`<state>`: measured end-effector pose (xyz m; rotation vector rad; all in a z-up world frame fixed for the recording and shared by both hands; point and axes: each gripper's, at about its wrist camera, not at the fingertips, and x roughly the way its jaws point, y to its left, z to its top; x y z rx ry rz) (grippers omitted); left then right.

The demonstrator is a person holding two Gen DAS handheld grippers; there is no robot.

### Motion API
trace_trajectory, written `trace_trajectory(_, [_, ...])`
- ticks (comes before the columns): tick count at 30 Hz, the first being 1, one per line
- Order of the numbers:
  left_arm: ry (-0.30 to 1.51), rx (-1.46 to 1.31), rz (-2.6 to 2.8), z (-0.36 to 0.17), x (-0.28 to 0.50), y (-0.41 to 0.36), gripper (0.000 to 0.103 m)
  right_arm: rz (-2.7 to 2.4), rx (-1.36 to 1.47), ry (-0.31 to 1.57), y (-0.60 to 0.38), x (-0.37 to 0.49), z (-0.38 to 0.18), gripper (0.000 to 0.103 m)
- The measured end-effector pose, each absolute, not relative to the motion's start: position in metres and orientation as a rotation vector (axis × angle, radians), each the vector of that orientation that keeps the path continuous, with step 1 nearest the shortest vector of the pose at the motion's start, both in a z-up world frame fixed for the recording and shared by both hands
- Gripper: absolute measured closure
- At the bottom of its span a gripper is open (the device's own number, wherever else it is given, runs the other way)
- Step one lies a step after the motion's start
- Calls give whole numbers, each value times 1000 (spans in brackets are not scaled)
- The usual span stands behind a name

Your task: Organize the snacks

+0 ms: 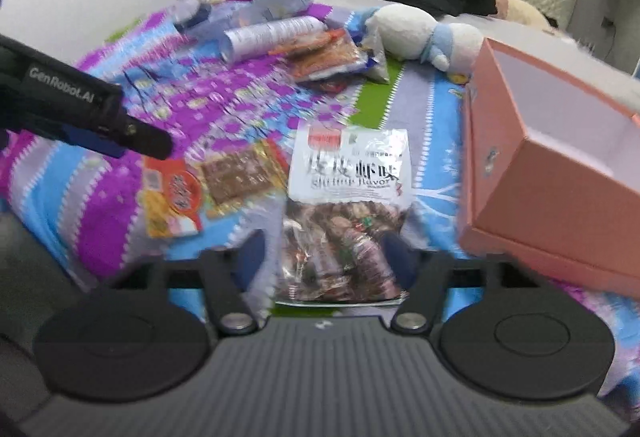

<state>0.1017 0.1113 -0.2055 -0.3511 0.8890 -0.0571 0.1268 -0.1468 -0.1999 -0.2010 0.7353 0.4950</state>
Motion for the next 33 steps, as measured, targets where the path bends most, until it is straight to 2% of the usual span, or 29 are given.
trace_trajectory(5, [878,-240,-85,-206,116,110,29,418,-70,728,-162,145,-206,31])
trace_trajectory(7, [880,-228,-100,-208,121,111,29,383,-79,720,-165,152,-211,22])
trace_trajectory(11, [885,-215,-145,-212,132,110,28,393,-116,760,-166,167,-227,21])
trace_trajectory(21, [955,-83,-232,-230,146,94,12,457,-158,785,-163,189,-257,23])
trace_trajectory(27, [970,-9,-273,-234,155,85,10,501,-167,787,-158,180,-251,59])
trace_trajectory(31, [973,35,-308,-239,164,72,10,465,-184,782,-164,175,-244,69])
trace_trajectory(33, [978,67,-319,-243,167,63,10,448,-171,781,-169,175,-241,70])
